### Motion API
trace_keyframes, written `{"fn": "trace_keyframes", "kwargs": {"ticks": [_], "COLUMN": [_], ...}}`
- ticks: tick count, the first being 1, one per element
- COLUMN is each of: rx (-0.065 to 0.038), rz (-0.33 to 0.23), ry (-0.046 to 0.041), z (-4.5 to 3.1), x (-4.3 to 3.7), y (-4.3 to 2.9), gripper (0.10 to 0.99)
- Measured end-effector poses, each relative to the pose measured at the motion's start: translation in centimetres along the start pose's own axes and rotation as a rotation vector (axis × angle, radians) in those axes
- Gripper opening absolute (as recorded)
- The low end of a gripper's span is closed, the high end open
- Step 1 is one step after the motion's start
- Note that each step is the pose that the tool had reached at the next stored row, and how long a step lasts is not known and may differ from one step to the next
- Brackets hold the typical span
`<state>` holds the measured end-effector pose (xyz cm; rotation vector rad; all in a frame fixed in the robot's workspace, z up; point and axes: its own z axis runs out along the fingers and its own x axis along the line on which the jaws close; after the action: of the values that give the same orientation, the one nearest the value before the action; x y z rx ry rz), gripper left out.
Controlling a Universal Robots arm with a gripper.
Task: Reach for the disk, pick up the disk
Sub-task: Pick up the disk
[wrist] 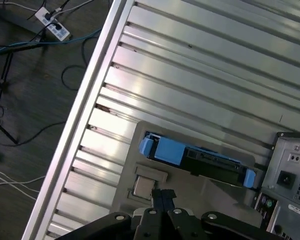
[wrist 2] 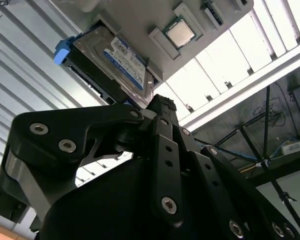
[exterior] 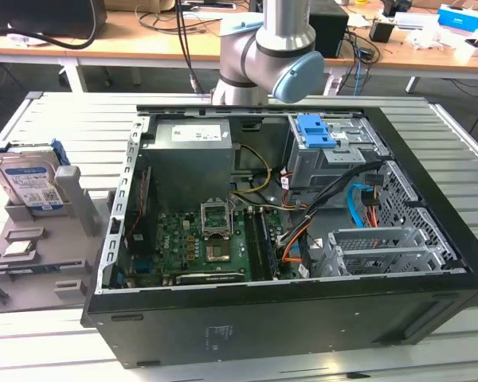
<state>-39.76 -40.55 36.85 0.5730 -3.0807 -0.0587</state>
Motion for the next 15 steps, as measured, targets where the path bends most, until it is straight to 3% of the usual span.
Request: {"fn": "trace_keyframes", "kwargs": {"ticks": [4, 15], "rx": [0.000, 0.000], "rz": [-0.055, -0.141], "ry": [0.0020, 0.0054], "z": [0.00, 0.00], "x": [0.00, 0.00], "y": [0.00, 0.00], "gripper": [0.106, 0.106]}}
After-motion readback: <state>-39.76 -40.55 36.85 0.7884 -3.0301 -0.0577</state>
